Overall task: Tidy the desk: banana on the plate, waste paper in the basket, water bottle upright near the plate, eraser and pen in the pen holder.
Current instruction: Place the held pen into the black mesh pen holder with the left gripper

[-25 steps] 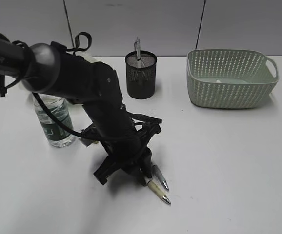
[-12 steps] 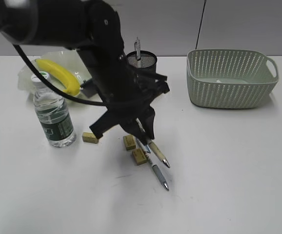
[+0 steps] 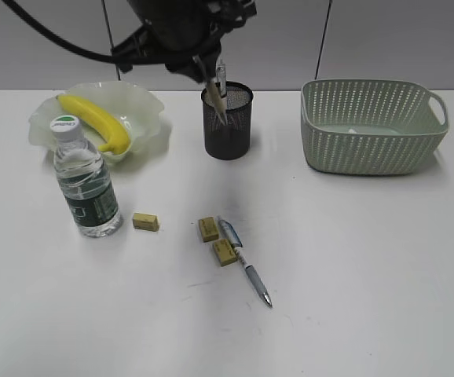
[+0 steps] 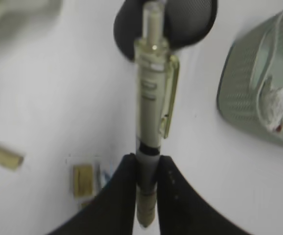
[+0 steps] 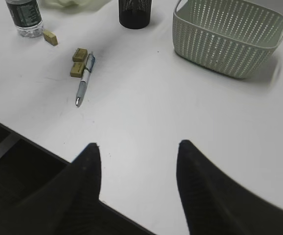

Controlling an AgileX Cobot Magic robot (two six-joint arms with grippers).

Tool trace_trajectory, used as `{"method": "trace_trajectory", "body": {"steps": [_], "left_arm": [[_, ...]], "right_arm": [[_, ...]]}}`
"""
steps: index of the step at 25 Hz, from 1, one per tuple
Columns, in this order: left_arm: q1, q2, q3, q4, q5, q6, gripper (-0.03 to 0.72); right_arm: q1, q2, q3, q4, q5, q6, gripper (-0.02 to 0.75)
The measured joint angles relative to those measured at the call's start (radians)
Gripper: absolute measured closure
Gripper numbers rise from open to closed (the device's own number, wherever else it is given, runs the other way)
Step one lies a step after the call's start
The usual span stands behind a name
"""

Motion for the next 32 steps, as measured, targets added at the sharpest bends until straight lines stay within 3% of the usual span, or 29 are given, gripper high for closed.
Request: {"method": "trace_trajectory", "body": {"steps": [6, 11, 21, 32], "left_arm": [[0.000, 0.006, -0.028, 0.241, -0.303, 0.000, 0.611], [0.014, 0.061, -0.029, 0.419, -0.443, 0.000, 0.611], [0.092, 0.210, -0.029, 0.493, -0.600, 0.000, 0.611], [0.104, 0.319, -0.029, 0.521, -0.698, 0.000, 0.611]], "right_arm": [[0.000, 0.000, 0.000, -0.001, 0.000, 0.000, 0.335], [0.000, 0.000, 0.000, -0.001, 0.000, 0.000, 0.335], [0.000, 0.000, 0.000, -0.001, 0.000, 0.000, 0.335], [0.000, 0.000, 0.000, -0.001, 0.000, 0.000, 0.335]]}}
